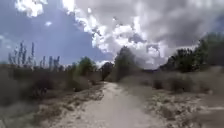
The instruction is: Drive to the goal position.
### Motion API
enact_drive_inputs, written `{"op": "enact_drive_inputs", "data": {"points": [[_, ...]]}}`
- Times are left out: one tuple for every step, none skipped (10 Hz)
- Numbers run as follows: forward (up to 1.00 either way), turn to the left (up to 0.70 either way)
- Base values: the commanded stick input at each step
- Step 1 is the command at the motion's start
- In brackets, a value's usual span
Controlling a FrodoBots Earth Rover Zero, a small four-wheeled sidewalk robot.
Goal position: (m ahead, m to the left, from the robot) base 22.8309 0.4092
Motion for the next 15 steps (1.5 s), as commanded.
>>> {"op": "enact_drive_inputs", "data": {"points": [[0.85, 0.00], [0.85, 0.00], [0.85, 0.00], [0.85, 0.00], [0.85, 0.00], [0.85, 0.00], [0.85, 0.00], [0.85, 0.00], [0.85, 0.00], [0.85, 0.00], [0.85, 0.00], [0.85, 0.00], [0.85, 0.00], [0.85, 0.00], [0.85, 0.00]]}}
